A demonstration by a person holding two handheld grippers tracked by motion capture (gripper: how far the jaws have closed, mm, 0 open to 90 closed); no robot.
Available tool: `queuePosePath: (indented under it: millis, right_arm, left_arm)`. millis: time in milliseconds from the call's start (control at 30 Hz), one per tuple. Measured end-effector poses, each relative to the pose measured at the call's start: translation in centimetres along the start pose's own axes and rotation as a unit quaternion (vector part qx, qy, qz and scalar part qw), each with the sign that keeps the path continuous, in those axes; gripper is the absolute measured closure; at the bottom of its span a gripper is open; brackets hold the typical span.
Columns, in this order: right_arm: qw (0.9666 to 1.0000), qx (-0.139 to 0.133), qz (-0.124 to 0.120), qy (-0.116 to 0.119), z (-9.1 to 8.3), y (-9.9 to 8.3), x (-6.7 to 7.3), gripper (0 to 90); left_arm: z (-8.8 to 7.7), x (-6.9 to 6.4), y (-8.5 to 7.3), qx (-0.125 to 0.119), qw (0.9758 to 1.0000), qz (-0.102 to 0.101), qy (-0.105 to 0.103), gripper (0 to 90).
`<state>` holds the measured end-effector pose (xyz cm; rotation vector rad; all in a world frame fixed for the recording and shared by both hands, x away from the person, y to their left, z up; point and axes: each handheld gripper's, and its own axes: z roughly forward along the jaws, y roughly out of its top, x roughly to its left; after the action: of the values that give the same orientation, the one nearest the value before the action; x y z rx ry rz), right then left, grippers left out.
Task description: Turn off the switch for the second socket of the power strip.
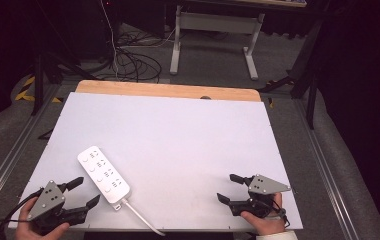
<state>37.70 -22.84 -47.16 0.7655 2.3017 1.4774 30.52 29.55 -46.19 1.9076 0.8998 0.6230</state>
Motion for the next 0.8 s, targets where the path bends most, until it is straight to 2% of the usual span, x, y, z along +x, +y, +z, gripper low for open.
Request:
queuePosePath:
  millis: [400, 600, 800]
  right_arm:
    - [1.0000, 0.002, -0.004, 0.004, 0.3, -0.1, 0.1, 24.2]
    - [1.0000, -0.002, 0.001, 0.005, 0.2, -0.1, 0.1, 25.6]
    - [1.0000, -0.004, 0.002, 0.006, 0.3, -0.2, 0.0, 26.2]
  left_arm:
    - [-0.2, -0.1, 0.1, -0.002, 1.0000, 0.005, 0.002, 25.5]
    - [-0.7, -0.3, 0.4, -0.011, 0.9998, -0.012, -0.014, 27.7]
    - [-0.9, -0.7, 1.0, -0.009, 0.9999, 0.002, -0.008, 28.0]
